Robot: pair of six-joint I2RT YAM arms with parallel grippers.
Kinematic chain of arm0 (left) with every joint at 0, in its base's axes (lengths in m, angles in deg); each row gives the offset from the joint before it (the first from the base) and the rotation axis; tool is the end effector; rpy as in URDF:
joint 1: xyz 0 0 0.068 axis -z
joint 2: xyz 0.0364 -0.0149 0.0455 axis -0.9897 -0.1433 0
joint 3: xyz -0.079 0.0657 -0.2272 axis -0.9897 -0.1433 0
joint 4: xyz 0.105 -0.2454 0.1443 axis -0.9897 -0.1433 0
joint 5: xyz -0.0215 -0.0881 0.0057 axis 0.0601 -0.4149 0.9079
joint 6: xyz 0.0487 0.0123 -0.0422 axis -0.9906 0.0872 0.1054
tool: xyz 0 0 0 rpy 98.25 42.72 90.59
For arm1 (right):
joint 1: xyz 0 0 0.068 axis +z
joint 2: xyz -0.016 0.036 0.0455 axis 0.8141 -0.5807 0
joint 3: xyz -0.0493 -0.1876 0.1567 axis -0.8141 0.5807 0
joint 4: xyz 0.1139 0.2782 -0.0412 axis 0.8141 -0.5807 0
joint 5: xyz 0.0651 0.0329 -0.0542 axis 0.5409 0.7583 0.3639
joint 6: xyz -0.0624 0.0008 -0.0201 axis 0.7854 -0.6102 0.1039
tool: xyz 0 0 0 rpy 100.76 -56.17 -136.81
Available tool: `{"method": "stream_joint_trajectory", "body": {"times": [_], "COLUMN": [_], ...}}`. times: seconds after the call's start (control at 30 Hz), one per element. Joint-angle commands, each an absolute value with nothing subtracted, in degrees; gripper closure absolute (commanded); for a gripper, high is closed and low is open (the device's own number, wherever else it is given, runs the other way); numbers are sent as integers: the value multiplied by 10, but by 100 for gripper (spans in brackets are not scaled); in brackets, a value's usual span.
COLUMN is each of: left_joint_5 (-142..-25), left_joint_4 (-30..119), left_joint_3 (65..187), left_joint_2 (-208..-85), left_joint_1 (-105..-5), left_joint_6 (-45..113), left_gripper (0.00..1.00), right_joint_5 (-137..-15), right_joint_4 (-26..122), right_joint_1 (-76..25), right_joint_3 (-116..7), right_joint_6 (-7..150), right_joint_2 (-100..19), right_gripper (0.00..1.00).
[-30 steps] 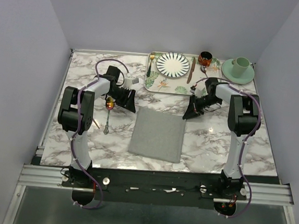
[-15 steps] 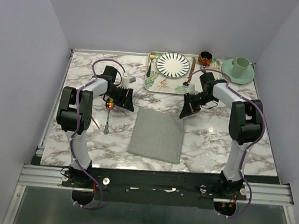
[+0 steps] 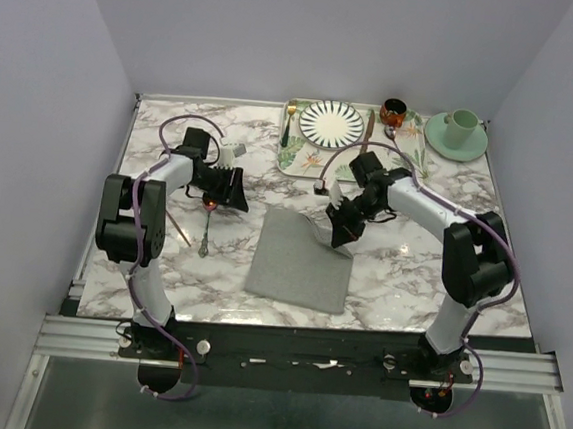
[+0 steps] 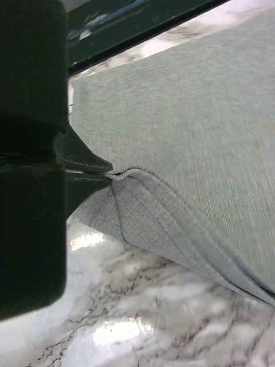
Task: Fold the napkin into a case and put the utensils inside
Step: Pick up the lower triangle-folded napkin from the center of the board.
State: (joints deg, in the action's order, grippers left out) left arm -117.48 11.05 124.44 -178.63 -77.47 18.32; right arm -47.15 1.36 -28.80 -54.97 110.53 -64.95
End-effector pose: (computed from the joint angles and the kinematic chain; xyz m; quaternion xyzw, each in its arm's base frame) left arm 0.3972 -0.0645 0.1136 0.1393 0.9081 -0.3516 0.1796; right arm 0.3396 0.1975 0.1402 -0.4889 0.8083 0.3040 0.1233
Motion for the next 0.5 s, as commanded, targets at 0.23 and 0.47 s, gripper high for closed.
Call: {"method": "stream_joint_trajectory", "body": {"times": [0.23,0.47], "left_joint_5": [-1220,-1230], "left_joint_4": [212,154], "left_joint_3": [1165,1163], "left_joint_2": [-1667,-1619], "left_joint_1": [-793,-776], "left_joint_6": [162,-56], "left_gripper": [47,46], "right_joint_5": [-572,-641], "right_joint_4": [138,217], "right_joint_1": [-169,-167], "right_joint_3": [-291,-215], "right_joint_6": [1444,1531], "right_joint_2": [-472,-468], "right_gripper": [99,99]}}
